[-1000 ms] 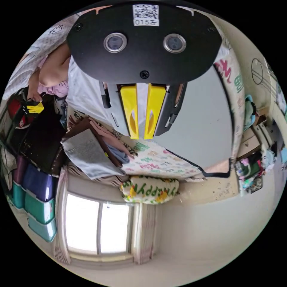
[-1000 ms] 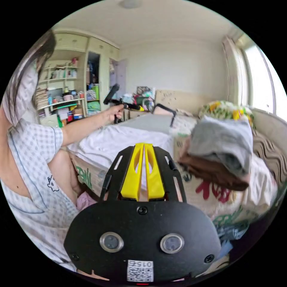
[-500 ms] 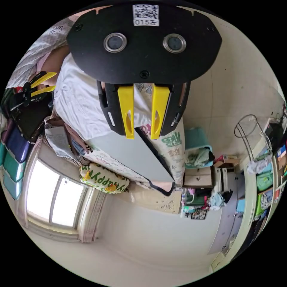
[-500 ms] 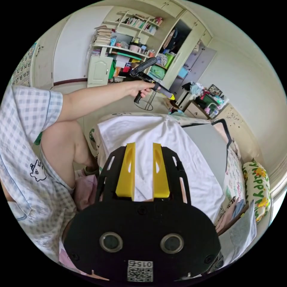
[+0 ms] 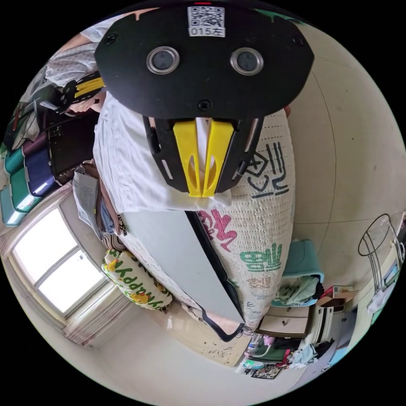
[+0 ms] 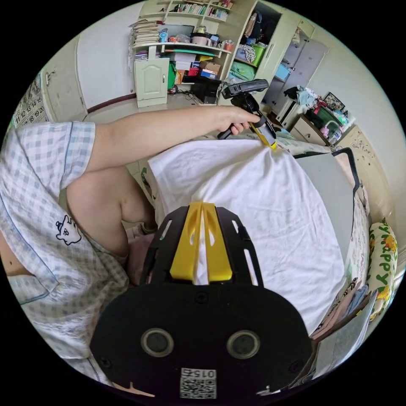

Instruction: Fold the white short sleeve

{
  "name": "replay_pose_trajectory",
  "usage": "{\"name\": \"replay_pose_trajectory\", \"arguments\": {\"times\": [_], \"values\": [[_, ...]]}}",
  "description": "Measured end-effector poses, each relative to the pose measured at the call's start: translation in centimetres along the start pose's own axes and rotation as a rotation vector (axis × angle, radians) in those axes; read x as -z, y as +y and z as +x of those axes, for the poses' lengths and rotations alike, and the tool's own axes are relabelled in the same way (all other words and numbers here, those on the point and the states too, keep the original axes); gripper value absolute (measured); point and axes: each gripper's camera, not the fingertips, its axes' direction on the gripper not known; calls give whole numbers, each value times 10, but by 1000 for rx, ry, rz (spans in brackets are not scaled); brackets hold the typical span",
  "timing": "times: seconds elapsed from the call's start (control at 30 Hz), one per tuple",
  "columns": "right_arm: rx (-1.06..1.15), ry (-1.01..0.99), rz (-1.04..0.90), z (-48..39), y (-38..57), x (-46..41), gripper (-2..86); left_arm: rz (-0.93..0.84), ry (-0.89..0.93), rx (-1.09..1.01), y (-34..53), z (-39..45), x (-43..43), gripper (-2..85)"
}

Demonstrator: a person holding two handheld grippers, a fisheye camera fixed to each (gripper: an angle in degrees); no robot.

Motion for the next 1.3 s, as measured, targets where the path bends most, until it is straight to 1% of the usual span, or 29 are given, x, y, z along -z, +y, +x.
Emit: {"name": "replay_pose_trajectory", "arguments": {"times": [0.1, 0.23, 0.33, 0.37, 0.43, 0.5, 0.53, 0.6, 0.63, 0.73, 0.8, 0.87, 0.93, 1.0, 1.03, 1.1, 1.2, 1.3], "values": [[9, 3, 28, -4, -1, 8, -9, 65, -4, 9, -2, -1, 15, -7], [11, -22, 32, -2, -4, 11, -9, 81, -23, 13, -6, 1, 20, -8], [33, 12, -97, -2, -12, -9, -7, 12, -42, -2, -13, 8, 12, -6], [41, 23, -79, -4, -14, -7, -5, -3, -49, -11, -15, 11, 11, -4], [11, 0, -53, 1, -15, 1, 1, 36, -51, -15, -15, 14, 21, 3], [-31, -88, 24, 9, -13, 18, 32, 82, -42, -10, -15, 13, 39, 28], [-39, -99, 53, 10, -13, 23, 40, 91, -44, -10, -15, 13, 43, 36], [-19, -90, 150, 2, -15, 34, 62, 123, -61, 13, -13, 8, 53, 59], [-6, -85, 160, -1, -18, 34, 64, 124, -64, 19, -12, 6, 53, 61], [77, -90, 119, -26, -40, 16, 75, 50, -63, 44, -11, -2, 31, 71], [153, -45, 37, -48, -56, -6, 84, -11, -70, 58, -12, -2, 12, 73], [192, 4, -5, -58, -62, -19, 82, 2, -56, 53, -11, 0, 11, 70], [217, 29, -49, -62, -67, -30, 59, -12, -35, 54, -10, -1, 5, 60], [249, 52, -78, -62, -67, -36, 1, 2, 0, 65, -5, -4, 1, 28], [246, 39, -81, -60, -66, -36, -2, 6, 13, 61, -3, -4, 1, 16], [220, -52, -59, -51, -62, -31, -8, 49, 7, 66, 3, -2, 1, 2], [198, -109, -34, -40, -55, -27, -9, 112, -13, 44, 10, 6, 3, -5], [189, -151, -41, -31, -49, -30, -10, 82, -63, 28, 14, 16, -13, -6]]}}
